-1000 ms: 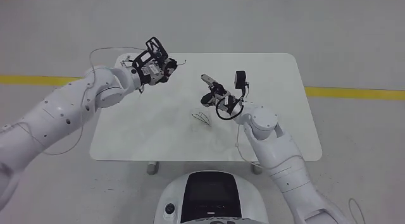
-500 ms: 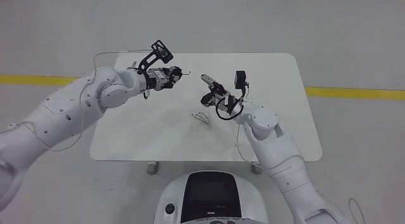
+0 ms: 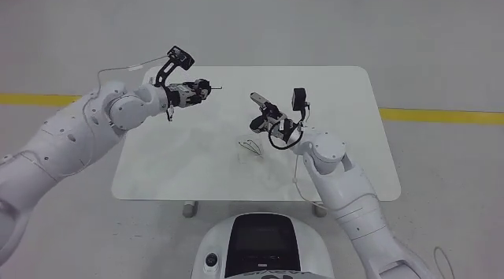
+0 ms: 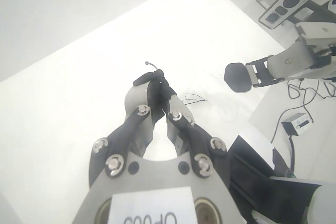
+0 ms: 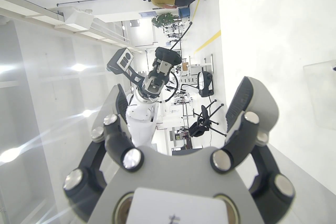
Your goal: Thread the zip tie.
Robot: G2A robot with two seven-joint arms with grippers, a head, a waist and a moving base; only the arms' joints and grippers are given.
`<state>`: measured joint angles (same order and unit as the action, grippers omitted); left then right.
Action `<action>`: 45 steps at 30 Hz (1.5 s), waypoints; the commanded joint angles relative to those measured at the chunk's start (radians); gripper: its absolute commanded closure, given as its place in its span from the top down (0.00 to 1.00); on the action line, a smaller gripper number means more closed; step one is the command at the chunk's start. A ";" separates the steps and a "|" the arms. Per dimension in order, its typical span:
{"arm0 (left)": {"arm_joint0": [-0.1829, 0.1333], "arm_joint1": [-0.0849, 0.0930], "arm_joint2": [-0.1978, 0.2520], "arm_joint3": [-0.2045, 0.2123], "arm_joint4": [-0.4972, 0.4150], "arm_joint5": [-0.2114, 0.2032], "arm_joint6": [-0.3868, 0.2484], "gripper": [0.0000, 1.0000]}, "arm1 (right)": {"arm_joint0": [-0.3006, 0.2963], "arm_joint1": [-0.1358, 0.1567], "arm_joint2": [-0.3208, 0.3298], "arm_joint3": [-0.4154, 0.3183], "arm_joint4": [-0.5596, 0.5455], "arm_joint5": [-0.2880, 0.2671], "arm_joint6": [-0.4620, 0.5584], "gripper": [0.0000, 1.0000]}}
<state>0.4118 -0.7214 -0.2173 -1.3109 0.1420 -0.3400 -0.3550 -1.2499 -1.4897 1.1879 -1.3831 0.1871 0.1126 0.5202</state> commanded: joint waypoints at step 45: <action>0.424 -0.104 -0.700 0.133 -0.732 0.000 -0.885 0.00 | 0.000 0.000 0.000 0.000 0.000 0.000 0.000 1.00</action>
<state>0.8249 -0.8257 -0.9018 -1.1894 -0.5625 -0.3400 -1.2188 -1.2499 -1.4897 1.1879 -1.3831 0.1871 0.1126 0.5203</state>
